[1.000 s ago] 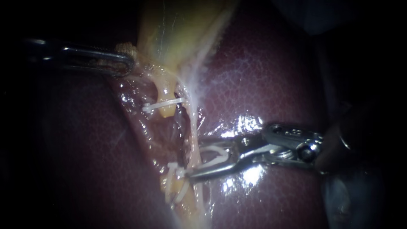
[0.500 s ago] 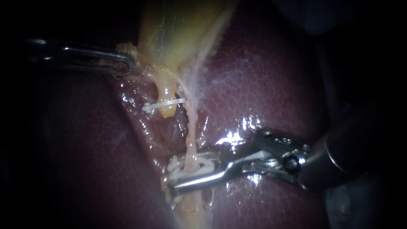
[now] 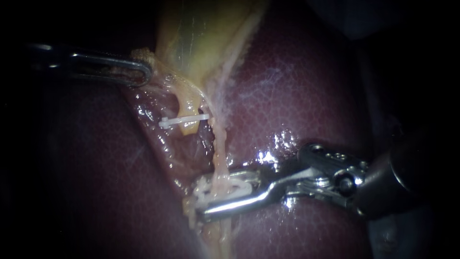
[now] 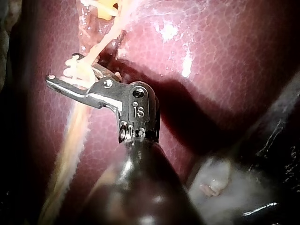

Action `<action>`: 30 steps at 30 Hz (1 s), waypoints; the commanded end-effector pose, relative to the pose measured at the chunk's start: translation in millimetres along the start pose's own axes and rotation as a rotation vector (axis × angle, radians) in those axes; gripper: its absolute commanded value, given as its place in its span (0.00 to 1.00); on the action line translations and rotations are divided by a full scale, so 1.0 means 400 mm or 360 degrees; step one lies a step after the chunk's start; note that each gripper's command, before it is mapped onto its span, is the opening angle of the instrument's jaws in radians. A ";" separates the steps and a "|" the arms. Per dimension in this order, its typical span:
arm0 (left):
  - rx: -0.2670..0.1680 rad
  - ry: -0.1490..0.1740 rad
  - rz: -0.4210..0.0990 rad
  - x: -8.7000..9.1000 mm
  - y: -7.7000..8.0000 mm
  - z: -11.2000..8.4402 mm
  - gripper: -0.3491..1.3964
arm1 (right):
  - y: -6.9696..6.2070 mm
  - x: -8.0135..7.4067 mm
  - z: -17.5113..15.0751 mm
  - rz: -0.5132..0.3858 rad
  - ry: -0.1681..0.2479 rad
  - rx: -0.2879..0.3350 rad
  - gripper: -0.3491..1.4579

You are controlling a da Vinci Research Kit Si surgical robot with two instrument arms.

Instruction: Clipping second clip right tube

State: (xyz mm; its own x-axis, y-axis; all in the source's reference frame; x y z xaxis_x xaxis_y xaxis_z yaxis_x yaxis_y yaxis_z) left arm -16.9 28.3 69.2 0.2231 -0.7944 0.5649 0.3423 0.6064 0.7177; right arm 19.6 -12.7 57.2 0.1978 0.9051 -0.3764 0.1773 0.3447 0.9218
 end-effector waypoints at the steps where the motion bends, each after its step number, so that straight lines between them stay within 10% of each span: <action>1: 0.0001 0.0000 0.0000 -0.0001 -0.0001 0.0001 0.00 | 0.0004 0.0000 0.0001 -0.0001 0.0003 -0.0004 0.41; 11: 0.0004 0.0001 -0.0001 -0.0001 -0.0001 0.0003 0.00 | 0.0026 0.0006 -0.0009 0.0001 0.0018 -0.0016 0.29; 18: 0.0004 0.0001 -0.0001 -0.0001 -0.0001 0.0004 0.00 | 0.0024 0.0009 -0.0019 0.0058 0.0011 0.0011 0.00; 30: 0.0004 0.0001 -0.0001 -0.0002 -0.0001 0.0004 0.00 | 0.0031 0.0005 -0.0018 0.0122 0.0002 0.0014 0.00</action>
State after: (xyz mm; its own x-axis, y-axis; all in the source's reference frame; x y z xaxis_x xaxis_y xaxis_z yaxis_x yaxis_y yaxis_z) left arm -17.1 28.3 69.1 0.2238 -0.7946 0.5644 0.3396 0.6063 0.7190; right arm 19.2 -11.9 58.3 0.2094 0.9292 -0.3047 0.1704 0.2721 0.9471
